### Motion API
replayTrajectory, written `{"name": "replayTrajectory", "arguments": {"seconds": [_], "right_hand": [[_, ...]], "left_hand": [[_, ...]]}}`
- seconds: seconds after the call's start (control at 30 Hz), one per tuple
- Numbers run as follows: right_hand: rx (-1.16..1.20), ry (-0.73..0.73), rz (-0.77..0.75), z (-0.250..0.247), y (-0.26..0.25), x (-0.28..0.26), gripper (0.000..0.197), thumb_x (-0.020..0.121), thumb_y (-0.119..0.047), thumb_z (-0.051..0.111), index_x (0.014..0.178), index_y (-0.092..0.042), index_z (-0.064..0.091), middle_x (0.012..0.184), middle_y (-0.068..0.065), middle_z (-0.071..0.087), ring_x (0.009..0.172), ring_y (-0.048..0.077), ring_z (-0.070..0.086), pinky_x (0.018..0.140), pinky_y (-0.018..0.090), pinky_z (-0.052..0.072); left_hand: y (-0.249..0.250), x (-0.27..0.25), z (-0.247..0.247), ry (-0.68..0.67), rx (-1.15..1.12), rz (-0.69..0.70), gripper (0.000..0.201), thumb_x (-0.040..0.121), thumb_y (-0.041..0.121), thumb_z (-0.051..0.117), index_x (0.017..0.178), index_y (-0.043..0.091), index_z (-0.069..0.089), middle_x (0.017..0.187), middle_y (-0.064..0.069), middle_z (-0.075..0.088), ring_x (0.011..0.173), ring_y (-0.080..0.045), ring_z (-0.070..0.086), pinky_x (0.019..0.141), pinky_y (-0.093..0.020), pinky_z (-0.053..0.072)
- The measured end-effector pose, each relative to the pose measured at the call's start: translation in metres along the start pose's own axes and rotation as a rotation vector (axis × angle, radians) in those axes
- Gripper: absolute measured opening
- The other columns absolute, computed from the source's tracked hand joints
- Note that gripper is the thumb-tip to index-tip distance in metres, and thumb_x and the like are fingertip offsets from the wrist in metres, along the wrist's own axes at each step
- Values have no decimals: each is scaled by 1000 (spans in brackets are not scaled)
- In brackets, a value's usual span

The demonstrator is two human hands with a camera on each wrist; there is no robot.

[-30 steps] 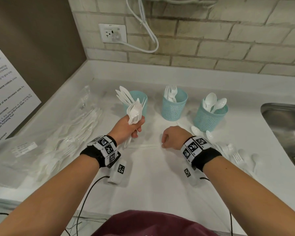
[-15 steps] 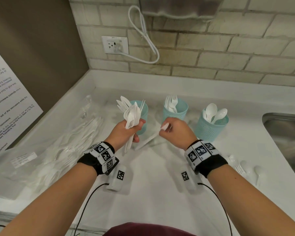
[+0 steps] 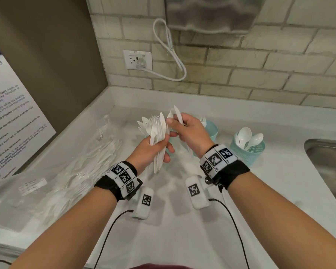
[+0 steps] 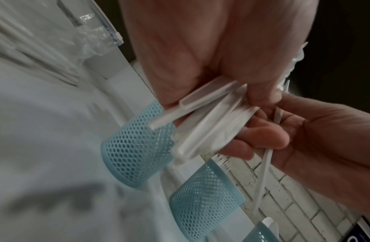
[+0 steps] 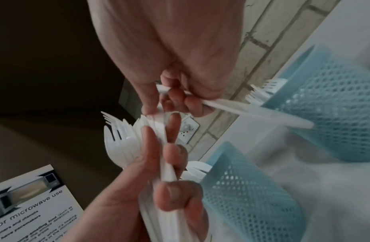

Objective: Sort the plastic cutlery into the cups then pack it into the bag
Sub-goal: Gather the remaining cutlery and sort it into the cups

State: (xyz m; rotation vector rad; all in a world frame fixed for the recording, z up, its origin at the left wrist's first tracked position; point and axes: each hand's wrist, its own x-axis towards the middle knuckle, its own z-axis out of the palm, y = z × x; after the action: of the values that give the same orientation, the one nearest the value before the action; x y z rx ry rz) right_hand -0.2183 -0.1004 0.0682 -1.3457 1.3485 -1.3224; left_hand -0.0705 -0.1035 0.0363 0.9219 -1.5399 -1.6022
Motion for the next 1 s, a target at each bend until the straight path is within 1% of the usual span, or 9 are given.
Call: {"name": "replayTrajectory", "arguments": {"seconds": [0.2, 0.37, 0.47, 0.53, 0.67, 0.73, 0.83, 0.9, 1.0], "right_hand": [[-33, 114, -91, -7, -39, 27, 21, 98, -23, 45, 78, -21, 42, 61, -3, 39, 46, 8, 35, 46, 19, 32], [-94, 248, -255, -6, -66, 48, 10, 102, -24, 33, 97, -15, 37, 71, -1, 44, 52, 8, 45, 44, 15, 39], [-257, 162, -239, 12, -42, 57, 10, 102, -24, 32, 106, -15, 37, 85, 6, 51, 70, 20, 55, 62, 27, 48], [-348, 82, -173, 24, -20, 60, 14, 101, -23, 33, 106, -12, 40, 95, 13, 52, 82, 25, 54, 73, 34, 44], [-434, 44, -124, 31, -5, 60, 34, 103, -22, 30, 118, -4, 55, 113, 21, 53, 107, 30, 51, 87, 24, 34], [-489, 112, -179, 28, -15, 59, 38, 103, -26, 27, 118, -12, 60, 110, 14, 50, 111, 27, 45, 96, 28, 29], [-483, 244, -307, 27, -30, 58, 39, 103, -34, 24, 107, -24, 61, 109, 3, 53, 105, 17, 40, 93, 29, 27], [-292, 214, -329, 30, -32, 55, 36, 103, -34, 26, 105, -21, 59, 100, -4, 54, 98, 12, 45, 89, 26, 35], [-329, 103, -192, 34, -19, 57, 35, 102, -29, 30, 110, -10, 59, 83, -12, 48, 91, 14, 48, 82, 28, 39]], "left_hand": [[10, 5, -18, 163, -43, 22, 16, 98, 29, 50, 100, 25, 65, 79, 0, 71, 48, -17, 61, 58, -30, 56], [13, 2, -41, 279, 15, 70, 18, 98, 30, 49, 106, 28, 65, 86, -3, 56, 49, -10, 52, 57, -28, 55], [13, 1, -45, 286, 38, 87, 18, 98, 27, 50, 107, 28, 66, 85, -2, 51, 49, -8, 42, 52, -25, 48], [12, 4, -45, 280, 37, 98, 17, 98, 26, 50, 108, 25, 64, 85, -1, 47, 48, -9, 38, 49, -25, 43], [8, 9, -49, 309, 10, 87, 24, 97, 26, 52, 118, 15, 47, 80, -4, 43, 43, -6, 37, 44, -23, 37], [9, 11, -51, 332, -13, 75, 31, 97, 24, 52, 124, 15, 38, 74, 0, 40, 43, -6, 36, 43, -22, 35], [9, 14, -53, 341, -30, 75, 38, 97, 21, 52, 130, 13, 34, 72, 3, 39, 43, -5, 36, 42, -21, 35], [9, 15, -54, 334, -25, 85, 40, 97, 20, 52, 131, 9, 33, 73, 3, 40, 43, -5, 37, 41, -20, 36], [9, 17, -53, 313, -20, 96, 40, 96, 19, 53, 132, 12, 35, 76, 2, 43, 45, -7, 39, 43, -21, 38]]}}
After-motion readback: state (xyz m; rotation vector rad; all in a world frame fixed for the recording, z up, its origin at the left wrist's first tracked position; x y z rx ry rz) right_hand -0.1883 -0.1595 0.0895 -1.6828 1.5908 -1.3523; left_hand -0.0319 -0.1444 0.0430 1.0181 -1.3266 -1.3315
